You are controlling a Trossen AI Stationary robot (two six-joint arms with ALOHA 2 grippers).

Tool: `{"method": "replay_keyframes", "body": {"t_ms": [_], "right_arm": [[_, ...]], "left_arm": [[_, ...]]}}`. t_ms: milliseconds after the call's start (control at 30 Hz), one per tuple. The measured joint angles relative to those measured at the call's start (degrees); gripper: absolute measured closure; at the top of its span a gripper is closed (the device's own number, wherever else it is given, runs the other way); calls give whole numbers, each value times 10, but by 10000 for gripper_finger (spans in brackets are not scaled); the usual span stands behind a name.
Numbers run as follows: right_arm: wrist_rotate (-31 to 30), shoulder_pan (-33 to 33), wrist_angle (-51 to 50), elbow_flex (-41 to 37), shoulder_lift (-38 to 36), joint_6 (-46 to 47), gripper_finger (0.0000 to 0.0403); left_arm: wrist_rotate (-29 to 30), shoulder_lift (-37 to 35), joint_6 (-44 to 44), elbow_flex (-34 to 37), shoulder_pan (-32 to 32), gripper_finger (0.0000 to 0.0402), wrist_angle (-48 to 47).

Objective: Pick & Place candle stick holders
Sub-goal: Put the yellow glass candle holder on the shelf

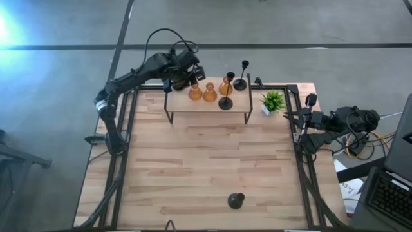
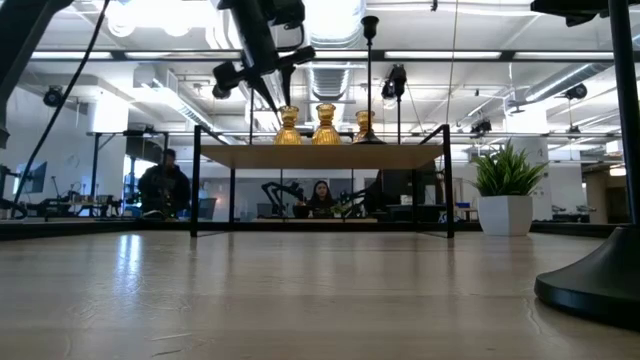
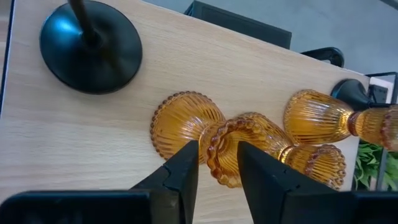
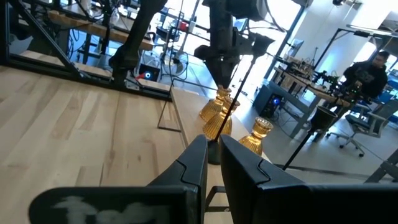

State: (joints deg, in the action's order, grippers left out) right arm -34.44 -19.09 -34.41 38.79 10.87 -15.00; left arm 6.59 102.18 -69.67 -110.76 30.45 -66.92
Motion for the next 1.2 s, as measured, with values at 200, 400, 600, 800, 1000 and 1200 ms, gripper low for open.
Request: {"method": "replay_keyframes", "body": {"t_ms": [200, 400, 600, 800, 1000, 1200], "right_arm": [[0, 0, 0, 0, 0, 0, 364], [0, 0, 0, 0, 0, 0, 364], [0, 0, 0, 0, 0, 1, 364], [0, 0, 0, 0, 0, 15, 364], [0, 0, 0, 0, 0, 15, 364], [0, 0, -1, 0, 0, 15, 364]], "left_arm": [[0, -3, -6, -9, -5, 287, 0], [1, -4, -6, -21, -11, 287, 0], [10, -17, -9, -25, -15, 287, 0], [20, -36, -16, -26, -30, 287, -1], [34, -60, -20, -26, -64, 287, 7], [122, -74, 60, -28, -156, 287, 69]]}}
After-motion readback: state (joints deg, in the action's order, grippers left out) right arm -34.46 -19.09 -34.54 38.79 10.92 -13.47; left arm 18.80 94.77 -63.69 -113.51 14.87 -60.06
